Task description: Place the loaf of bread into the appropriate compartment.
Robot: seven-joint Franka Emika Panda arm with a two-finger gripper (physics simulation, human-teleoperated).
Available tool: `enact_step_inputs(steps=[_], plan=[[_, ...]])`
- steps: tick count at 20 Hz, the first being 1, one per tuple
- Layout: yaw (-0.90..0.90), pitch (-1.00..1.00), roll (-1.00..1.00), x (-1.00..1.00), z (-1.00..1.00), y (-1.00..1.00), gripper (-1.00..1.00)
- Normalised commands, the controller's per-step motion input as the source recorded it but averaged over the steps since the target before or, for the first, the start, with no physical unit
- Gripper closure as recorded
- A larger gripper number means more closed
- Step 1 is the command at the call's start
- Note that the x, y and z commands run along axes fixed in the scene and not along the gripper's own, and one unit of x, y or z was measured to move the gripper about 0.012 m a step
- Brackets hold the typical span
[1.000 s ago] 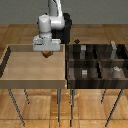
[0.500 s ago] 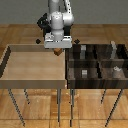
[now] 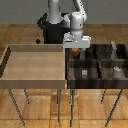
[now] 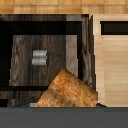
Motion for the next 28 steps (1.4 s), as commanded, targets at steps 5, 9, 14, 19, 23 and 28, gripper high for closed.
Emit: enact_step_inputs(steps=[5,9,14,19,23,28], plan=[[0.00,0.00,0.00,0.20,0.00,0.60,1.00],[0.00,0.00,0.00,1.00,0.00,0.00,1.00],[0.00,0.00,0.00,0.00,0.00,0.00,1.00],[0.00,0.00,0.00,0.00,0.00,0.00,1.00],[0.00,0.00,0.00,0.00,0.00,0.00,1.00],[0.00,0.00,0.00,0.00,0.00,0.00,-1.00]])
